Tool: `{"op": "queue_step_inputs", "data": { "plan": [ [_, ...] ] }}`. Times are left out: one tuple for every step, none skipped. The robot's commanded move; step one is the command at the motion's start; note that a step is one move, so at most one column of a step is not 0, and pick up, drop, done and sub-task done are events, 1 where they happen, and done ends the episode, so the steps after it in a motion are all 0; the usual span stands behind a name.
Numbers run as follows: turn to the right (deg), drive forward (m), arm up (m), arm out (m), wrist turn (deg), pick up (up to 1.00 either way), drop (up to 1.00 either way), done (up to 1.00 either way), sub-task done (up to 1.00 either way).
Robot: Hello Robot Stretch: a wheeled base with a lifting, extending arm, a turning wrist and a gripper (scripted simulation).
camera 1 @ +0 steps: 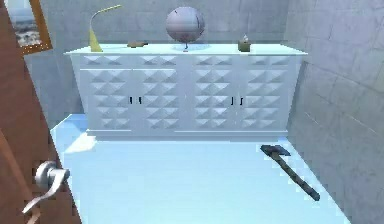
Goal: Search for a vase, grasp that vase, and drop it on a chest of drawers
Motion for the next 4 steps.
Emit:
{"op": "queue_step_inputs", "data": {
  "plan": [
    [0.0, 0.80, 0.00, 0.00, 0.0, 0.00, 0.00, 0.00, 0.00],
    [-33.0, 0.00, 0.00, 0.00, 0.0, 0.00, 0.00, 0.00, 0.00],
    [0.0, 0.35, 0.00, 0.00, 0.0, 0.00, 0.00, 0.00, 0.00],
    [-45.0, 0.00, 0.00, 0.00, 0.0, 0.00, 0.00, 0.00, 0.00]
  ]
}}
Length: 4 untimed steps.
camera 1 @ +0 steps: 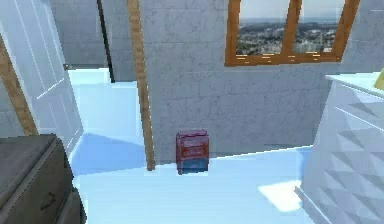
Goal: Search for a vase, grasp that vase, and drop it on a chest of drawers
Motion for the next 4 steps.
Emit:
{"op": "queue_step_inputs", "data": {
  "plan": [
    [-3.0, 0.00, 0.00, 0.00, 0.0, 0.00, 0.00, 0.00, 0.00],
    [0.0, 0.15, 0.00, 0.00, 0.0, 0.00, 0.00, 0.00, 0.00],
    [-18.0, 0.00, 0.00, 0.00, 0.0, 0.00, 0.00, 0.00, 0.00],
    [-3.0, 0.00, 0.00, 0.00, 0.0, 0.00, 0.00, 0.00, 0.00]
  ]
}}
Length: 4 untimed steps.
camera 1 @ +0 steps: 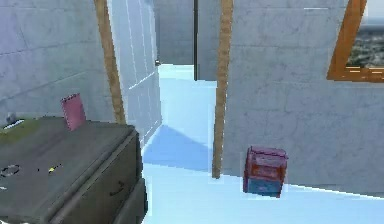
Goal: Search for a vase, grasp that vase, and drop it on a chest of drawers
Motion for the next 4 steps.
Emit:
{"op": "queue_step_inputs", "data": {
  "plan": [
    [0.0, 1.00, 0.00, 0.00, 0.0, 0.00, 0.00, 0.00, 0.00],
    [0.0, 0.35, 0.00, 0.00, 0.0, 0.00, 0.00, 0.00, 0.00],
    [-45.0, 0.00, 0.00, 0.00, 0.0, 0.00, 0.00, 0.00, 0.00],
    [-27.0, 0.00, 0.00, 0.00, 0.0, 0.00, 0.00, 0.00, 0.00]
  ]
}}
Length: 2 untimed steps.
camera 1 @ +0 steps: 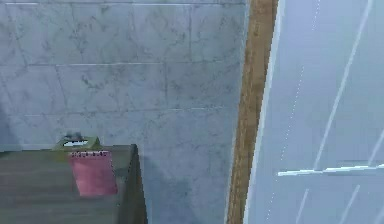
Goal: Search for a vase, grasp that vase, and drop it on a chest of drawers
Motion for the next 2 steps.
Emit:
{"op": "queue_step_inputs", "data": {
  "plan": [
    [0.0, 0.35, 0.00, 0.00, 0.0, 0.00, 0.00, 0.00, 0.00],
    [3.0, 0.00, 0.00, 0.00, 0.0, 0.00, 0.00, 0.00, 0.00]
  ]
}}
